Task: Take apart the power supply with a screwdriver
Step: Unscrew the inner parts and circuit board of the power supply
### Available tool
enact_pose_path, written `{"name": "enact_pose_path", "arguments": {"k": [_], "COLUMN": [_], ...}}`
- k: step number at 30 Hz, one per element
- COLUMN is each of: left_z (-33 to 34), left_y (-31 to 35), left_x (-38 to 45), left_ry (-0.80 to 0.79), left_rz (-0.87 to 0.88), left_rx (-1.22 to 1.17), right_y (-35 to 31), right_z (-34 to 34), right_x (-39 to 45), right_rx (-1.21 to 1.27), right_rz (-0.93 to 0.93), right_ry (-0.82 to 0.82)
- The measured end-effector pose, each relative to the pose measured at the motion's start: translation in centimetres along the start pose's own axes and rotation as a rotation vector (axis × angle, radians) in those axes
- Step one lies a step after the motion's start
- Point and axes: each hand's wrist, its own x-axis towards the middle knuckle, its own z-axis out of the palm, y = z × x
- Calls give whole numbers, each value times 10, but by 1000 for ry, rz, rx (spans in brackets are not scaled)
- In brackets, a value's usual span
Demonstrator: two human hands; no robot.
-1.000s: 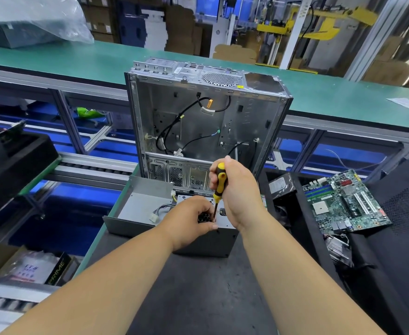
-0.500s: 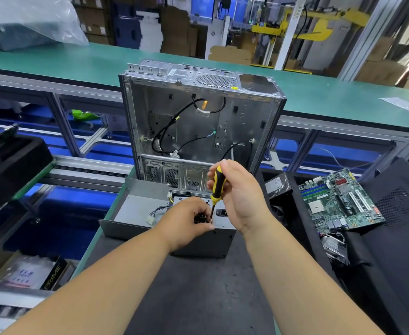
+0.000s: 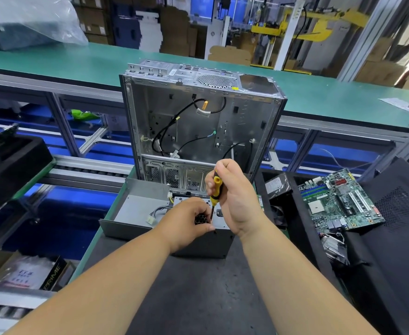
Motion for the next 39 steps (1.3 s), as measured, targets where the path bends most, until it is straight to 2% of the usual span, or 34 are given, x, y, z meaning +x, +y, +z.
{"name": "enact_pose_path", "arguments": {"k": [8,15,20,25,31,39], "left_z": [-1,0,1,0,0,0], "left_y": [1,0,-1,-1,-3,-2], "left_x": [-1,0,0,-1,-1,0], "left_ry": [-11,8,12,21,0,-8], "left_rz": [-3,22,34,18,22,9], "left_rx": [-2,24,29,41,59,65], "right_y": [-5,1,-1,0,-3,-5], "right_z": [-4,2,3,-2,-7,0], "right_x": [1,-2,-2,-2,0,5], "right_rx": [-7,119,22,89,50,26], "right_rz": [-10,-10,-8,-45,-76,2], "right_ry": [26,-30,-13,-4,-21,8]}}
